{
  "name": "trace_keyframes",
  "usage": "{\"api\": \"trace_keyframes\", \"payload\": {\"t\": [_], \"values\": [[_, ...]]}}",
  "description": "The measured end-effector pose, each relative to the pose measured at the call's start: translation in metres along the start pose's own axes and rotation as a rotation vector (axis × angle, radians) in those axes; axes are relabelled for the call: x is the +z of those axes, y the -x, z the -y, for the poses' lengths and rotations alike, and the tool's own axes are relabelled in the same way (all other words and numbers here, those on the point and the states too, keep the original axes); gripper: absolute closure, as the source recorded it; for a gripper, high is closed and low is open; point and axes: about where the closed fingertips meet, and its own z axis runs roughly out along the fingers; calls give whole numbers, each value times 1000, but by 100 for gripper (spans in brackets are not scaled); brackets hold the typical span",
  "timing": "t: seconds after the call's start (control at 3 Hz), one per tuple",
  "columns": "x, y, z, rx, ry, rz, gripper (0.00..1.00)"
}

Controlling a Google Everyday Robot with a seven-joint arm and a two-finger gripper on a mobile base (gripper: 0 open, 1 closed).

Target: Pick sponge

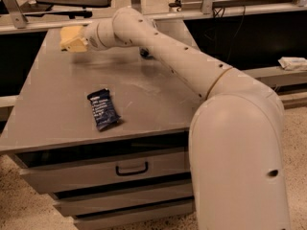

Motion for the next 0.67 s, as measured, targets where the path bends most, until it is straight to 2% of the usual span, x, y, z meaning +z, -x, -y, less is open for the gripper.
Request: {"api": "trace_keyframes", "payload": {"t": [0.33,0.67], "values": [[-21,38,-25,-55,90,108,100],[-53,69,-44,-136,182,210,100]]}}
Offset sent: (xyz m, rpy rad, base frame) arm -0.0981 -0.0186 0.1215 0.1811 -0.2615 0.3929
